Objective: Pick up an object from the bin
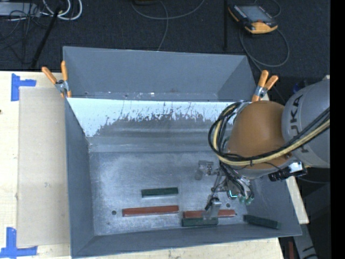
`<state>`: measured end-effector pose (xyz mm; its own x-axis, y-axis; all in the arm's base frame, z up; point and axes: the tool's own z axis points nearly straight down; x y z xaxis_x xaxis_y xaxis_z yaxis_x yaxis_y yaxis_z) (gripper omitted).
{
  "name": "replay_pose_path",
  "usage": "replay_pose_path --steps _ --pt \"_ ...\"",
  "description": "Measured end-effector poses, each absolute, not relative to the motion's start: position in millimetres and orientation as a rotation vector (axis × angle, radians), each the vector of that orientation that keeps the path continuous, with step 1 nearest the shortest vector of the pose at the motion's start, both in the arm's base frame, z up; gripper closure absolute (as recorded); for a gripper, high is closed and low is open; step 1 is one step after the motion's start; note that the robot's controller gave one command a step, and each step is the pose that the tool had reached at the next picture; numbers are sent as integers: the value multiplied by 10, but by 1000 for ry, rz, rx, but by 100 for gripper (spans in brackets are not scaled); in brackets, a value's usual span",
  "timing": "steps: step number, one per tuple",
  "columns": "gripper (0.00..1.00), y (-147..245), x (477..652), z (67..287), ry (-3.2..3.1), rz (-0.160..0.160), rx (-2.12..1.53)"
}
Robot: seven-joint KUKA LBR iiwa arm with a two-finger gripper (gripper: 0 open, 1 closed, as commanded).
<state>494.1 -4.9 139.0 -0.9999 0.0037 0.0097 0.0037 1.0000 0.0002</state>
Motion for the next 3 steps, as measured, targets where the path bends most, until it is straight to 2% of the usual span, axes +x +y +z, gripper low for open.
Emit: replay_pose_path --steps 1,2,3 --pt "0 444 5329 672 -3137 -4 111" --pt "100 420 5330 714 -3139 -1 106" --pt "100 602 5089 2155 -3148 -2 62"
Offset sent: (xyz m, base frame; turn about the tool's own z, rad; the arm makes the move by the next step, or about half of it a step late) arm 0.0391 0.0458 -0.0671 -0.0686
